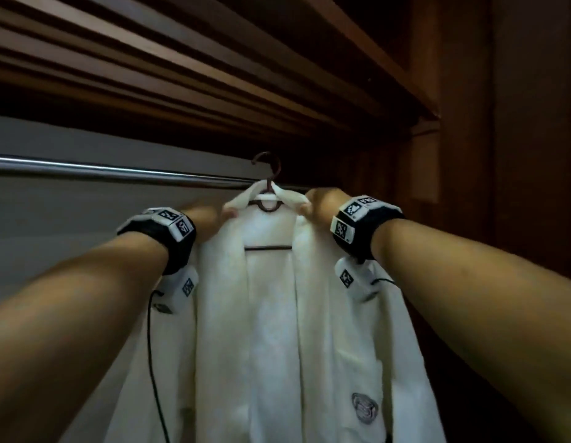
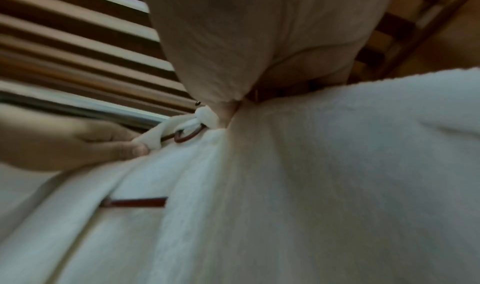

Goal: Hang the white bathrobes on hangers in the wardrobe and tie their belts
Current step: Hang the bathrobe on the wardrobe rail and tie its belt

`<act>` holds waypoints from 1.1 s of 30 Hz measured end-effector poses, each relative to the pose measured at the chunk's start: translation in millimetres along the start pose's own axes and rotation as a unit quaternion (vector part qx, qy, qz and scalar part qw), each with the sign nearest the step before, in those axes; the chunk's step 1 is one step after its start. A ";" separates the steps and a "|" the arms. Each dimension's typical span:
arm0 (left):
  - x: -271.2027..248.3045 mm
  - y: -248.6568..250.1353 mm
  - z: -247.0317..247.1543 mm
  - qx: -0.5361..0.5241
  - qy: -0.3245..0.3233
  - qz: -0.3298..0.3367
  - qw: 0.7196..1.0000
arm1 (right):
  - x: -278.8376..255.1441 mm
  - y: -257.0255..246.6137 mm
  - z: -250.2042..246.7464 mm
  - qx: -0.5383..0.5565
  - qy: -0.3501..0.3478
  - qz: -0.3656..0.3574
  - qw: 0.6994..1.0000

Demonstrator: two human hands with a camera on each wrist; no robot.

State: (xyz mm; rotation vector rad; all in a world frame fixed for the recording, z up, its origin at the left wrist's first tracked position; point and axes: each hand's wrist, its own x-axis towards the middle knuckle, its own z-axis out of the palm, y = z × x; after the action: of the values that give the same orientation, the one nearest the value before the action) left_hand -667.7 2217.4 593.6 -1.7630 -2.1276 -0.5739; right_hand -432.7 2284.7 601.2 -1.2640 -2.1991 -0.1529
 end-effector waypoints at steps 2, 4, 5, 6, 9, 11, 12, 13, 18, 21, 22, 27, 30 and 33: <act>18.8 4.0 9.6 0.017 0.004 0.017 1.000 | 8.6 3.9 4.2 -0.008 -0.043 0.009 0.999; 35.0 8.2 17.9 0.031 0.016 0.033 0.999 | 19.6 10.0 7.0 -0.016 -0.051 0.026 0.998; 41.1 10.2 21.8 0.033 0.020 0.040 0.998 | 25.6 13.9 8.7 -0.033 -0.041 0.027 0.998; 45.3 13.1 25.5 0.033 0.024 0.042 0.998 | 31.6 18.5 11.2 -0.050 -0.034 0.022 0.998; 56.2 18.7 39.3 0.020 0.015 0.051 0.998 | 46.0 33.4 24.2 -0.077 -0.033 0.012 0.996; 63.5 19.3 50.8 0.014 0.005 0.053 0.998 | 53.6 41.9 33.5 -0.056 -0.034 0.020 0.998; 66.9 19.0 56.9 0.010 0.002 0.053 0.999 | 53.7 46.1 38.7 -0.041 -0.042 0.029 0.998; 69.6 18.6 63.1 0.008 -0.001 0.054 0.999 | 54.2 49.7 43.7 -0.027 -0.045 0.031 0.998; 75.2 15.3 84.0 -0.019 -0.010 0.049 0.999 | 62.7 70.9 75.1 0.027 -0.004 -0.003 1.000; 78.3 13.7 87.8 -0.035 -0.019 0.053 0.998 | 68.5 76.8 81.8 0.027 -0.013 -0.006 1.000; 78.8 13.0 89.3 -0.038 -0.019 0.055 0.998 | 68.6 77.7 83.5 0.027 -0.021 -0.009 0.999; 74.4 9.5 96.7 -0.062 0.015 0.061 0.996 | 65.5 85.9 91.1 0.003 -0.022 -0.047 0.999; 77.4 17.6 89.4 -0.059 0.039 0.067 0.995 | 67.1 83.3 92.7 -0.001 -0.006 -0.055 0.998; 83.6 36.8 84.0 -0.041 0.070 0.104 0.991 | 63.3 72.8 94.5 -0.017 0.012 -0.019 1.000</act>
State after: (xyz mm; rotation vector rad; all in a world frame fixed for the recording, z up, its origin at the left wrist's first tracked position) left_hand -646.4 2336.2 564.8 -1.8979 -1.8238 -0.7144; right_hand -437.6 2407.3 544.8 -1.2325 -2.2103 -0.2210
